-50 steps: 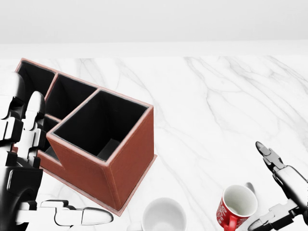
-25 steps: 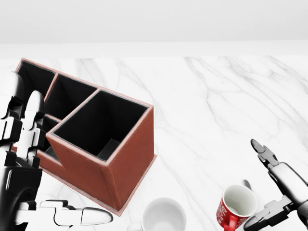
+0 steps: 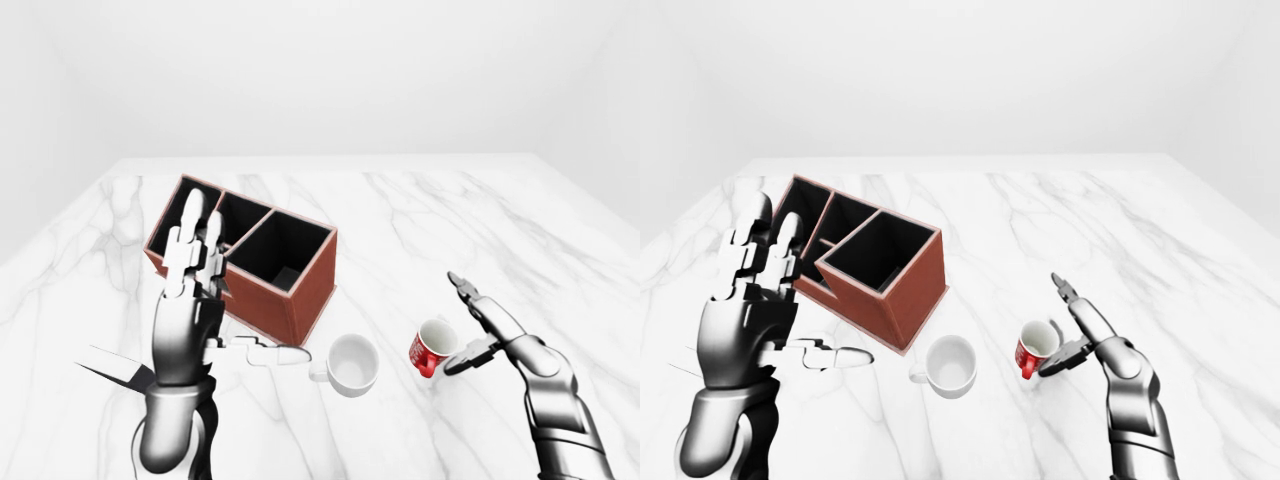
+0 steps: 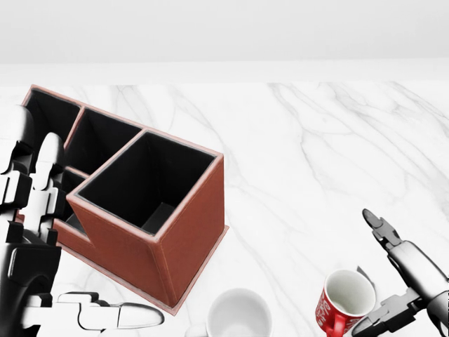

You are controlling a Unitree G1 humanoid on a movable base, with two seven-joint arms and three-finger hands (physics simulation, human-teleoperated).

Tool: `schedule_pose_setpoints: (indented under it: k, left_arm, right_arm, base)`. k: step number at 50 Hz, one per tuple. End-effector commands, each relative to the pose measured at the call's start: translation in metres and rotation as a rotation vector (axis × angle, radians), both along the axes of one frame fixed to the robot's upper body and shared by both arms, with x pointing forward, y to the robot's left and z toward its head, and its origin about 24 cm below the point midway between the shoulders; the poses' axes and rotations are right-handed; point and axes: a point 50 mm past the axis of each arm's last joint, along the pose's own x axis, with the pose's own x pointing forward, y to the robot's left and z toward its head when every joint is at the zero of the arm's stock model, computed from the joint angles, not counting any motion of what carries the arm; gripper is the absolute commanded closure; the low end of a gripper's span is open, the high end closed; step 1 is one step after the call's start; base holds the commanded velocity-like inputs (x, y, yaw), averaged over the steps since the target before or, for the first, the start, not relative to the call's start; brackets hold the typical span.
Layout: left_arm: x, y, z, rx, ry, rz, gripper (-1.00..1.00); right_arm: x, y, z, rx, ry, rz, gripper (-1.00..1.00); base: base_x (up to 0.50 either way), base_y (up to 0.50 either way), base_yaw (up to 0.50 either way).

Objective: Pick up the red mug and place it to the right of the caddy.

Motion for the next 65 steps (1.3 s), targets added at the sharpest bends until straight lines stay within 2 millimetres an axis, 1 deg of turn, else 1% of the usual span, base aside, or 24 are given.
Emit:
schedule_pose_setpoints:
  k: [1, 8, 15, 19, 25, 31, 33, 35, 39, 47, 52, 65]
  left_arm:
    - [0.000, 0.001, -0.001, 0.000, 0.003, 0.001, -1.00]
    - [0.001, 0.000, 0.000, 0.000, 0.002, 0.000, -1.00]
    - [0.001, 0.001, -0.001, 0.000, 0.003, 0.000, -1.00]
    - [0.000, 0.000, 0.001, -0.001, -0.004, 0.000, -1.00]
    - [0.000, 0.000, -0.001, -0.001, 0.002, 0.000, -1.00]
    - [0.002, 0.000, -0.003, -0.002, 0.013, 0.001, -1.00]
    - [0.002, 0.000, -0.001, -0.001, 0.006, 0.000, -1.00]
    - [0.003, 0.000, -0.004, -0.001, 0.019, -0.001, -1.00]
    - [0.001, 0.000, -0.001, 0.000, 0.005, -0.001, -1.00]
    - [0.001, 0.000, -0.001, 0.000, 0.003, -0.001, -1.00]
    - [0.000, 0.000, 0.001, 0.000, -0.003, -0.002, -1.00]
    - [0.000, 0.000, 0.001, -0.001, -0.004, -0.001, -1.00]
  right_arm:
    - [0.002, 0.002, -0.004, -0.007, 0.014, 0.001, -1.00]
    - [0.002, 0.003, -0.003, -0.009, 0.009, 0.006, -1.00]
    - [0.001, -0.002, -0.014, -0.002, 0.052, -0.026, -1.00]
    - [0.001, -0.002, -0.017, -0.002, 0.060, -0.031, -1.00]
    - [0.001, 0.001, -0.013, -0.007, 0.045, -0.014, -1.00]
    - [0.000, 0.001, -0.020, -0.004, 0.069, -0.025, -1.00]
    - [0.001, 0.001, -0.019, -0.006, 0.067, -0.026, -1.00]
    - [0.002, 0.000, -0.016, -0.009, 0.060, -0.021, -1.00]
    - [0.003, 0.002, -0.013, -0.015, 0.047, -0.013, -1.00]
    - [0.004, 0.003, -0.018, -0.017, 0.061, -0.017, -1.00]
    - [0.004, 0.004, -0.015, -0.024, 0.054, -0.009, -1.00]
    - [0.004, 0.007, -0.020, -0.027, 0.070, -0.009, -1.00]
  base:
    - [0.00, 0.00, 0.00]
    - [0.00, 0.00, 0.00]
    - [0.00, 0.00, 0.00]
    - [0.00, 0.00, 0.00]
    - [0.00, 0.00, 0.00]
    - [0.00, 0.00, 0.00]
    - [0.00, 0.00, 0.00]
    - [0.00, 0.00, 0.00]
    - [0.00, 0.00, 0.00]
    - [0.00, 0.00, 0.00]
    - [0.00, 0.00, 0.00]
    - [0.00, 0.00, 0.00]
